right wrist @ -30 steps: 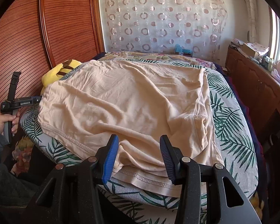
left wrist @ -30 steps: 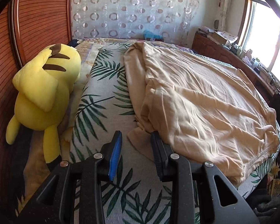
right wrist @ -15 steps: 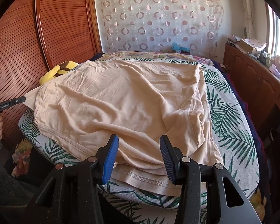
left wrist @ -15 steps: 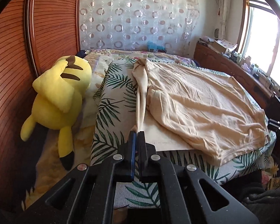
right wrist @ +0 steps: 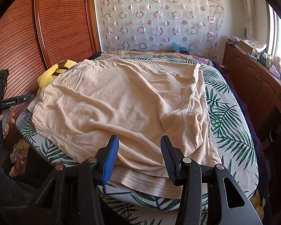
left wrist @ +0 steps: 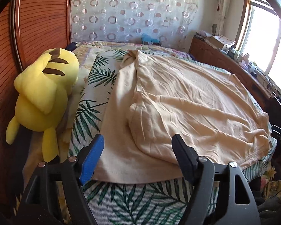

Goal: Fold small clothes

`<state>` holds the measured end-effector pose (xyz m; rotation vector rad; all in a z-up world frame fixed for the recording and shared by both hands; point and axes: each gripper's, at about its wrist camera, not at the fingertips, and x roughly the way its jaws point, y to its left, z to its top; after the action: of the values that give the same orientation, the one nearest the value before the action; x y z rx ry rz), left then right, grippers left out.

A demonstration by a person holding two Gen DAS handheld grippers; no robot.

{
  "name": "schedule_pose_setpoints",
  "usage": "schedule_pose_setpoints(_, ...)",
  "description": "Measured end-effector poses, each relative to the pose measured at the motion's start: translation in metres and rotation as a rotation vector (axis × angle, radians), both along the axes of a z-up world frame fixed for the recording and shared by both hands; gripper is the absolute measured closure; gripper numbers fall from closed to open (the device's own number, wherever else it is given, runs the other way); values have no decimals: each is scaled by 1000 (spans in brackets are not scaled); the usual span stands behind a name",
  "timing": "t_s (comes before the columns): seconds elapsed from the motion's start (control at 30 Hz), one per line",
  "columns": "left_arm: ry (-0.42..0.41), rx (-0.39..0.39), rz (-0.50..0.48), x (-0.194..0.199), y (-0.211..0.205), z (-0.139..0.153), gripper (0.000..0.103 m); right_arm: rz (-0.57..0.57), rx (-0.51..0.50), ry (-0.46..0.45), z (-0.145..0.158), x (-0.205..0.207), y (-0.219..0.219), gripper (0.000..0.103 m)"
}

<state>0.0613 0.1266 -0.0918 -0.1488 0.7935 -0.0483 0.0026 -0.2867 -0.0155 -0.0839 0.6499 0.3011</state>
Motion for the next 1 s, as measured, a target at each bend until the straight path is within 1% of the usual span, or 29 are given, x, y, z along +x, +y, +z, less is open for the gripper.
schedule_pose_setpoints(0.07,14,-7,9,8,2,-5,28,-9,-3,-3,-1,3,-3,43)
schedule_pose_setpoints(0.1,23,-15,14,12,3,-7,28,-12,-3,-5,-1,4,-5,41)
schedule_pose_setpoints(0.17,46,-31,19,18,5,-12,28,-23,-2,-5,-2,7,-8,32)
schedule_pose_setpoints(0.23,60,-43,21,23,7,-15,28,-36,-2,-6,-3,9,-12,31)
schedule_pose_setpoints(0.43,55,3,25,29,1,-16,28,-45,-6,5,-9,12,-20,29)
schedule_pose_setpoints(0.5,50,4,10,30,-2,-17,28,-46,-6,9,-10,13,-21,29)
schedule_pose_setpoints(0.57,60,30,-15,32,-9,-15,45,-46,-9,10,-11,12,-22,29)
schedule_pose_setpoints(0.63,74,59,-28,36,-13,-14,79,-44,-13,10,-11,12,-24,29)
schedule_pose_setpoints(0.7,75,57,-47,38,-16,-13,93,-44,-14,9,-11,11,-27,28)
schedule_pose_setpoints(0.83,42,63,-67,39,-23,-2,96,-55,-1,10,-12,11,-34,28)
schedule_pose_setpoints(0.93,-18,39,-90,34,-35,18,96,-68,7,13,-13,8,-41,28)
schedule_pose_setpoints(1.0,-69,34,-125,30,-51,37,96,-75,10,12,-13,6,-48,28)
